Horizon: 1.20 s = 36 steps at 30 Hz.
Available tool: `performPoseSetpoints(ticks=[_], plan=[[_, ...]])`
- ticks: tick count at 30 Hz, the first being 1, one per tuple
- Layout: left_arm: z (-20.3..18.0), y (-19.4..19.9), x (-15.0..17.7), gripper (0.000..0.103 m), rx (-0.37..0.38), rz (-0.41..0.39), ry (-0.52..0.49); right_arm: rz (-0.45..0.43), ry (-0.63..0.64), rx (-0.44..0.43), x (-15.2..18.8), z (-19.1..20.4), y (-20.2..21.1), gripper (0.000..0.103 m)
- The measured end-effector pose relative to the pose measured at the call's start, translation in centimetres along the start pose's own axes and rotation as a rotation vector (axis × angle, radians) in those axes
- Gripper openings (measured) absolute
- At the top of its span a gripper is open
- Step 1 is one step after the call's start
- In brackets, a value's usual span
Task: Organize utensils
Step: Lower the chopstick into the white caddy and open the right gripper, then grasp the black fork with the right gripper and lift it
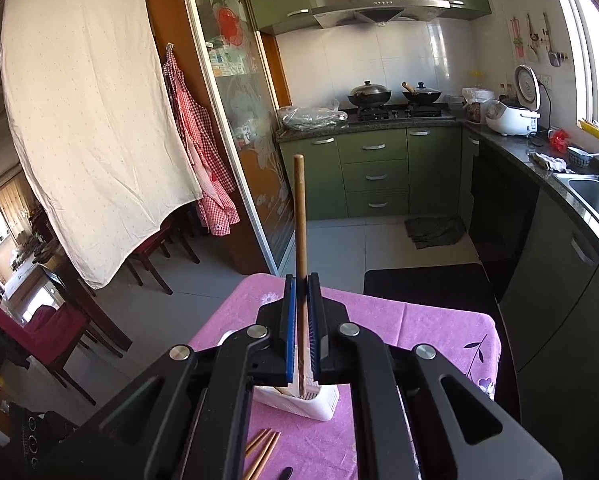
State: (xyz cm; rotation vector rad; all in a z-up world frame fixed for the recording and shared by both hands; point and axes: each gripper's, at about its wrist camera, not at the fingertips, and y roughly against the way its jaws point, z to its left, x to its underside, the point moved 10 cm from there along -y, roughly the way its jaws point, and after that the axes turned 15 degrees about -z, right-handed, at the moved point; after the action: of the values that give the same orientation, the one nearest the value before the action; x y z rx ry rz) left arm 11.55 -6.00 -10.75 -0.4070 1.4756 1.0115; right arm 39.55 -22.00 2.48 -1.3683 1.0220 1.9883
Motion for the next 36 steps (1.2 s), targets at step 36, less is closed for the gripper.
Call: performPoseSetpoints(ticks=[36], plan=[[-5.4,-5.2,6.9,0.018,0.149,0.214,-0.045,0.263,0.371,-0.171,37.3,6.7,15.3,0.034]])
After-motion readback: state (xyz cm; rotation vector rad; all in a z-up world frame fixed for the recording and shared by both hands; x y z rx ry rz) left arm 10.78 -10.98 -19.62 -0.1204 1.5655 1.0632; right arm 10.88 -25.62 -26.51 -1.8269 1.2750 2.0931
